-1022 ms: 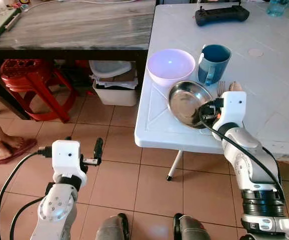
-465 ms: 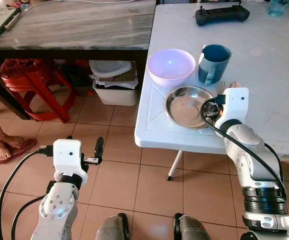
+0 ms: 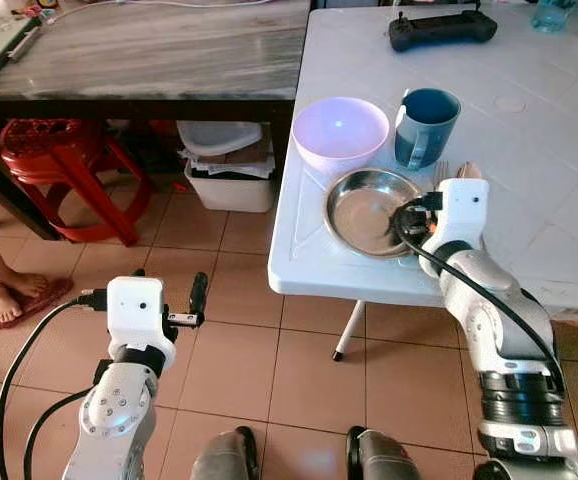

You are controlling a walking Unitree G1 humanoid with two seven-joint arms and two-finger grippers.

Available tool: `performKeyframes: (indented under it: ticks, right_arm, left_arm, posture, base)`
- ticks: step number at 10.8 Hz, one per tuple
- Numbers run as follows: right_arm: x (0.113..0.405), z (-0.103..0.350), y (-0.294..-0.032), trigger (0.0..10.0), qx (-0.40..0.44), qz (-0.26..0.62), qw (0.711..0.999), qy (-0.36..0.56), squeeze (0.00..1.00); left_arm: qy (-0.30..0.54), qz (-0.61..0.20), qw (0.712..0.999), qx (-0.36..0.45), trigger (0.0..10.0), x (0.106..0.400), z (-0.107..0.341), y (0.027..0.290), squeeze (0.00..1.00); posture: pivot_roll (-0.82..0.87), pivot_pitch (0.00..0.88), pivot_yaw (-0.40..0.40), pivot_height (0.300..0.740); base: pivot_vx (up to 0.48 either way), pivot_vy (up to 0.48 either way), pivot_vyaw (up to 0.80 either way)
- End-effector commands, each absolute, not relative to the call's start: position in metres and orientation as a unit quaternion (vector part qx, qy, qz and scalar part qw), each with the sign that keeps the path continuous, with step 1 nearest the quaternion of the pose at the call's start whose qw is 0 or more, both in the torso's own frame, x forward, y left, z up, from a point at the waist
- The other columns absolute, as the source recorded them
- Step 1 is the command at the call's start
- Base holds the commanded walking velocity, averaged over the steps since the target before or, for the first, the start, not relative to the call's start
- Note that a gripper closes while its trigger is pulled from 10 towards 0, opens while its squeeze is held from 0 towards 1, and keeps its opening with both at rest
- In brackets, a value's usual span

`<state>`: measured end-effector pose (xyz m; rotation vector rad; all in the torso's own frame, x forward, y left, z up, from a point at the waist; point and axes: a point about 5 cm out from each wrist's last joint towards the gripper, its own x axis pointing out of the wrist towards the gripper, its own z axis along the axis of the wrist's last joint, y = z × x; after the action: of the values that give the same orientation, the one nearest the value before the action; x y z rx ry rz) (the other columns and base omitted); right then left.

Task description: Setting the table

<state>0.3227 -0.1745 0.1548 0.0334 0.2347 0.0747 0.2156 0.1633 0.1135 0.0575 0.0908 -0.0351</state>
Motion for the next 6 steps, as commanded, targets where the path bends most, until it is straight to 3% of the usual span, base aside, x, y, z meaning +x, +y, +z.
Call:
performKeyframes:
  ticks: [1,3,4,6]
  right_arm:
    - [0.3239,0.1538,-0.1684,10.0,0.023,0.050,0.990,0.126,0.00]
    - [0.3269,0.1584,-0.1643,10.0,0.031,0.056,0.991,0.120,0.00]
    - [0.3265,0.1556,-0.1652,0.0,0.035,0.052,0.990,0.128,0.00]
    - [0.3252,0.1490,-0.1667,0.0,0.032,0.049,0.987,0.149,0.00]
  left_arm:
    - [0.050,-0.013,0.998,0.039,10.0,0.2150,0.1115,0.1666,0.00]
    - [0.048,-0.014,0.998,0.039,10.0,0.2155,0.1118,0.1656,0.00]
    - [0.047,-0.014,0.998,0.039,10.0,0.2158,0.1119,0.1653,0.00]
    - [0.047,-0.014,0.998,0.040,10.0,0.2160,0.1119,0.1650,0.00]
  posture:
    - [0.06,0.169,0.095,0.740]
    - [0.06,0.170,0.095,0.740]
    - [0.06,0.170,0.094,0.740]
    - [0.06,0.171,0.092,0.740]
  base:
    - [0.000,0.000,0.00]
    - [0.000,0.000,0.00]
    - [0.000,0.000,0.00]
    - [0.000,0.000,0.00]
